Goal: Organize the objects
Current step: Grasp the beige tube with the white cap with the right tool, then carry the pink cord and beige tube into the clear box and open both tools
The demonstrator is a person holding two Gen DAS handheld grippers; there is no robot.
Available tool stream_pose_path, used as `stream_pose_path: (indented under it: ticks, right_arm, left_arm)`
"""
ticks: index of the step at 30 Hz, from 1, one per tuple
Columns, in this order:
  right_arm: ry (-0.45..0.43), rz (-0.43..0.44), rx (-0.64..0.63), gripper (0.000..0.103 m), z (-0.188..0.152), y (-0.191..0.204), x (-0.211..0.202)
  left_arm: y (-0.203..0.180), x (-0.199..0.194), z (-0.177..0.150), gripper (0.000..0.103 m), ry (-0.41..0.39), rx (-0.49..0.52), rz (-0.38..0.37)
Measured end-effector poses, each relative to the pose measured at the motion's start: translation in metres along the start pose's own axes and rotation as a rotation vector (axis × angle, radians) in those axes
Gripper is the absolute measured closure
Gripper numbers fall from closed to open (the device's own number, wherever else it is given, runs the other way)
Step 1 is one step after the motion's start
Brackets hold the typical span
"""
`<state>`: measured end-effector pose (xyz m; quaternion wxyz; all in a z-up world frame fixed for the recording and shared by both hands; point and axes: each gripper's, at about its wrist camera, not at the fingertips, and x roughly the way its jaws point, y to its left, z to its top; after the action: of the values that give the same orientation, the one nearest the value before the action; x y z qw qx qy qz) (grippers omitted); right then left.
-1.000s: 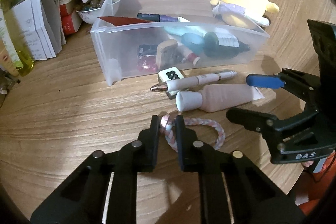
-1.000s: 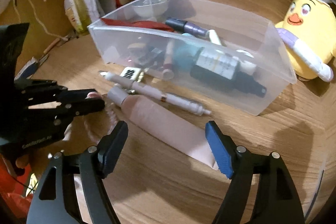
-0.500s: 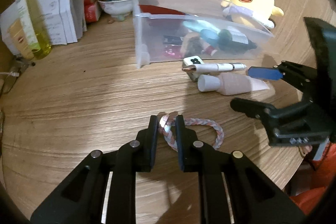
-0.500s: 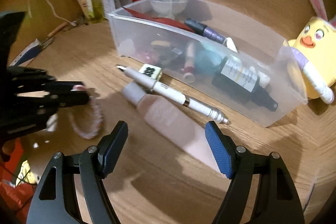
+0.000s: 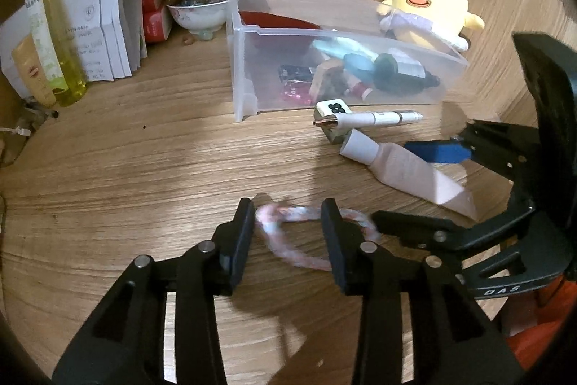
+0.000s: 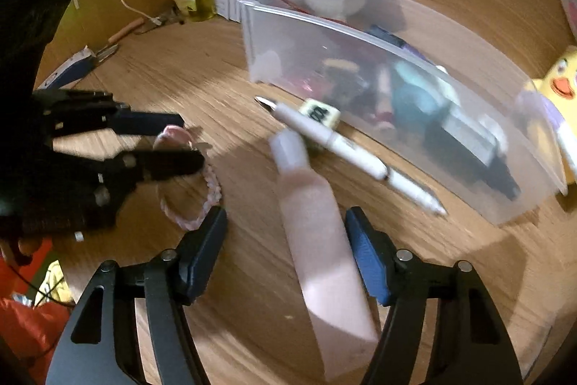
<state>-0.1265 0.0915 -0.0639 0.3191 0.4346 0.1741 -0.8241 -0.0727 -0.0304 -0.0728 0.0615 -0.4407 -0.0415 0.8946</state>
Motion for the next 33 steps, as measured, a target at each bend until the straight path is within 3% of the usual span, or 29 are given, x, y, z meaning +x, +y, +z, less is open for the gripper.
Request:
stream_pose_path:
  ticks: [2,5,9,16,22,33]
  right_arm:
    - [-0.013,0.002,-0.004,0.043,0.006,0.004,0.004]
    - [-0.024,0.001,0.001,0.059,0.011,0.003,0.006]
    - [-0.037,-0.009,0.025,0.08,0.011,-0.001,0.004]
    - [-0.069,-0.014,0.057,0.082,0.002,0.002,-0.007]
    - [-0.14,0.033,0.115,0.082,-0.005,-0.003,-0.029]
    - [-0.256,0.025,0.19,0.083,-0.003,-0.019,-0.065]
  left_arm:
    - [0.001,0.0,-0.001,0.075,-0.006,-0.001,0.013]
    - [0.006,-0.002,-0.003,0.086,-0.013,-0.019,0.006]
    - [0.013,-0.004,-0.005,0.089,-0.017,-0.053,-0.021]
    - [0.01,-0.008,-0.006,0.091,-0.023,-0.069,-0.022]
    - [0.002,-0.025,0.001,0.091,-0.073,-0.082,-0.016]
    - [-0.012,-0.049,0.022,0.091,-0.164,-0.089,-0.056]
